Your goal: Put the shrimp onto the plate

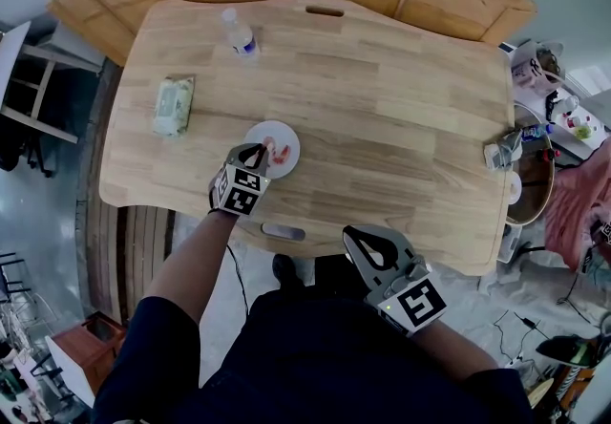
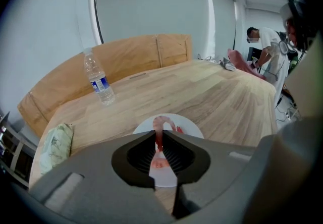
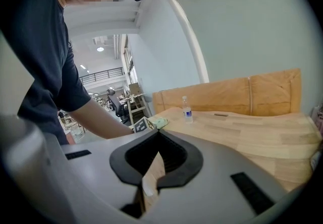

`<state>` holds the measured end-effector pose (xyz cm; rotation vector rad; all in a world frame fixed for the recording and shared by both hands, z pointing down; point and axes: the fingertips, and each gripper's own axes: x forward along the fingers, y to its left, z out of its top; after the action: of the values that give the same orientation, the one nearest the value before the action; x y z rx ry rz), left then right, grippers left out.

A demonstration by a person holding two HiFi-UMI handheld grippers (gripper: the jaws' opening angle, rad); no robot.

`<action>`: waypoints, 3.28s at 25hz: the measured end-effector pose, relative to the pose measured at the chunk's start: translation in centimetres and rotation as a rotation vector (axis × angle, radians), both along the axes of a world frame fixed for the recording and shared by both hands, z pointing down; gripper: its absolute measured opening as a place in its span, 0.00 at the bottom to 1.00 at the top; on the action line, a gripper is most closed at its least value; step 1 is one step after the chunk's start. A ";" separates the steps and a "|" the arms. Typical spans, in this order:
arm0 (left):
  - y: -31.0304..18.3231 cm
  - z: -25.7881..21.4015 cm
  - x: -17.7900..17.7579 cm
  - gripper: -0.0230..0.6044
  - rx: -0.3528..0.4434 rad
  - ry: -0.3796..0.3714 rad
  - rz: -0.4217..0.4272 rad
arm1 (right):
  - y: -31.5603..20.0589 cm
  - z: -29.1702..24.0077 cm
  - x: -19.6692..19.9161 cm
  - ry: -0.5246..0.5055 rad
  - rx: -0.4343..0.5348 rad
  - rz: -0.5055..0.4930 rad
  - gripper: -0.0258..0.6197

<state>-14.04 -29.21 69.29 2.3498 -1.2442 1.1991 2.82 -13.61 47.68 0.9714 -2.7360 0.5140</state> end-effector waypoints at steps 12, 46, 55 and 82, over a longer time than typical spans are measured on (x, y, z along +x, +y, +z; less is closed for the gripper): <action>-1.7 3.1 -0.3 0.11 -0.059 -0.045 0.008 | -1.0 1.3 1.3 0.023 -0.042 0.026 0.06; -2.3 5.5 0.0 0.11 -0.193 -0.104 0.012 | -1.0 2.4 3.4 0.042 -0.046 0.048 0.06; -2.5 3.6 -0.2 0.13 -0.155 -0.070 0.004 | -0.6 1.4 3.1 0.038 -0.037 0.053 0.06; 6.9 -5.4 -1.6 0.13 -0.017 0.108 -0.087 | 2.5 -3.2 -3.0 -0.021 0.070 -0.039 0.06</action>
<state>-15.62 -22.30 63.91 2.2901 -1.2812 1.0368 -0.23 -11.11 44.46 0.9310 -2.8028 0.4263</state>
